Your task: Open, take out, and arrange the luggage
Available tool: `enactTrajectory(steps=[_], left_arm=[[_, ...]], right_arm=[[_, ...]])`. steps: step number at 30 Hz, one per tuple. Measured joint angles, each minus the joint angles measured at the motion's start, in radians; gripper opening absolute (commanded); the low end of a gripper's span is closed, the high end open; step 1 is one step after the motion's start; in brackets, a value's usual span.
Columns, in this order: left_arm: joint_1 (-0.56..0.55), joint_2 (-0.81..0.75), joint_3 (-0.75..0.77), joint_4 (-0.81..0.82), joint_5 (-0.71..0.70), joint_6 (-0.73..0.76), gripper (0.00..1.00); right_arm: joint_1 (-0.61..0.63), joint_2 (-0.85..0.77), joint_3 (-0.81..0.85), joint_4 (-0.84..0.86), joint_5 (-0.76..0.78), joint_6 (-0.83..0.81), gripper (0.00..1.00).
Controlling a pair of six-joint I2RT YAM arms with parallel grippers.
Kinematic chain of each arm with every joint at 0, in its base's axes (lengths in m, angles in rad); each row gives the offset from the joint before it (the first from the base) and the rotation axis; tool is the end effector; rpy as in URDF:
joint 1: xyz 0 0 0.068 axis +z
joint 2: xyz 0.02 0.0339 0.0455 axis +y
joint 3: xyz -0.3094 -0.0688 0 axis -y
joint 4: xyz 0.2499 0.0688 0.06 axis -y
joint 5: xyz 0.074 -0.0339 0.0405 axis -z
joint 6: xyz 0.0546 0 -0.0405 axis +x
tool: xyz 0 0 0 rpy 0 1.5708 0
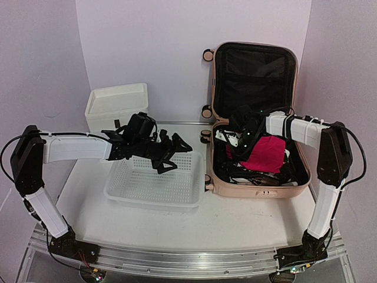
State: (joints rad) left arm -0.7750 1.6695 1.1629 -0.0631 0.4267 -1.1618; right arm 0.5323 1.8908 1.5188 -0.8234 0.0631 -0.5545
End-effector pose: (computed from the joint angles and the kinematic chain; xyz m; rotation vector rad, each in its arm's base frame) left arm 0.2716 -0.2976 0.2859 -0.1910 2.5265 -1.4429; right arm 0.3628 0.2097 0.2527 -1.4157 2.3757 -0.0931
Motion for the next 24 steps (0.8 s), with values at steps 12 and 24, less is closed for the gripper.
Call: enactTrajectory(steps=[12, 24], left_arm=[[-0.006, 0.19, 0.138, 0.066, 0.05, -0.351, 0.91], [-0.072, 0.34, 0.34, 0.083, -0.023, -0.548, 0.89]], right_arm=[[-0.003, -0.023, -0.046, 0.045, -0.088, 0.056, 0.0], [-0.006, -0.13, -0.163, 0.172, -0.116, 0.119, 0.0]])
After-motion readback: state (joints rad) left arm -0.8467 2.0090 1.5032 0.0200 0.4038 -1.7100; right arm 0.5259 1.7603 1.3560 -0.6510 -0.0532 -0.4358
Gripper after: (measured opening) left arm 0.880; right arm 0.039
